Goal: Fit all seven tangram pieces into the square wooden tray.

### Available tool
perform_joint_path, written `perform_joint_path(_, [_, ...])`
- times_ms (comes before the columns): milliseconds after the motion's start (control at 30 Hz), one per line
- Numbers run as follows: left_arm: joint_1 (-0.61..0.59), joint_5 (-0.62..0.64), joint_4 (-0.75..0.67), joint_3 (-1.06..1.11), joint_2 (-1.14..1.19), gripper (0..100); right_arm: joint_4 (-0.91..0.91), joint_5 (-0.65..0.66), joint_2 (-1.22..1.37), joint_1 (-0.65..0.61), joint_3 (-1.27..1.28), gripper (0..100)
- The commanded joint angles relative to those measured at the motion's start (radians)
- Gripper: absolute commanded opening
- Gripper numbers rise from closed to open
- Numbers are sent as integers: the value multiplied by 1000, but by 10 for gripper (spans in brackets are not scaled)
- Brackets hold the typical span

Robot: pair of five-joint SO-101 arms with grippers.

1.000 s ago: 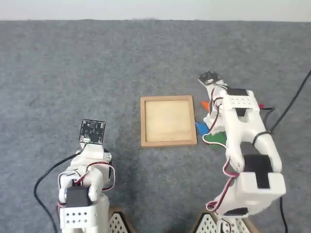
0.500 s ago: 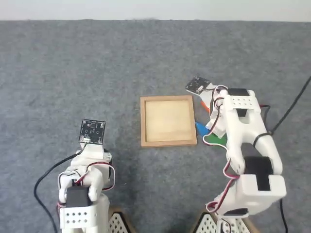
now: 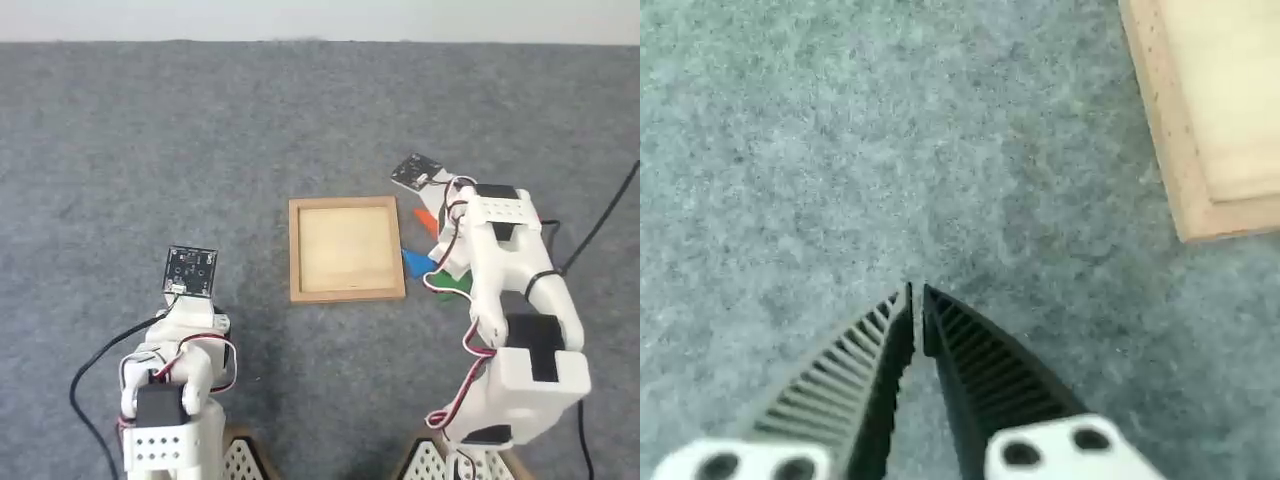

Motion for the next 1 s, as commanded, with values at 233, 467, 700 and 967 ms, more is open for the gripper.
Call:
perform_joint_path(233, [5, -2, 3, -10, -17, 21, -16, -44, -1, -1, -5, 360])
perform_joint_path(467, [5, -2, 3, -10, -17, 21, -18, -49, -1, -21, -5, 171])
perform_joint_path(700, [5, -2, 3, -10, -17, 21, -16, -57, -2, -18, -5, 79])
perform_joint_path(967, [5, -2, 3, -10, -17, 21, -5, -127, -65, -15, -21, 78])
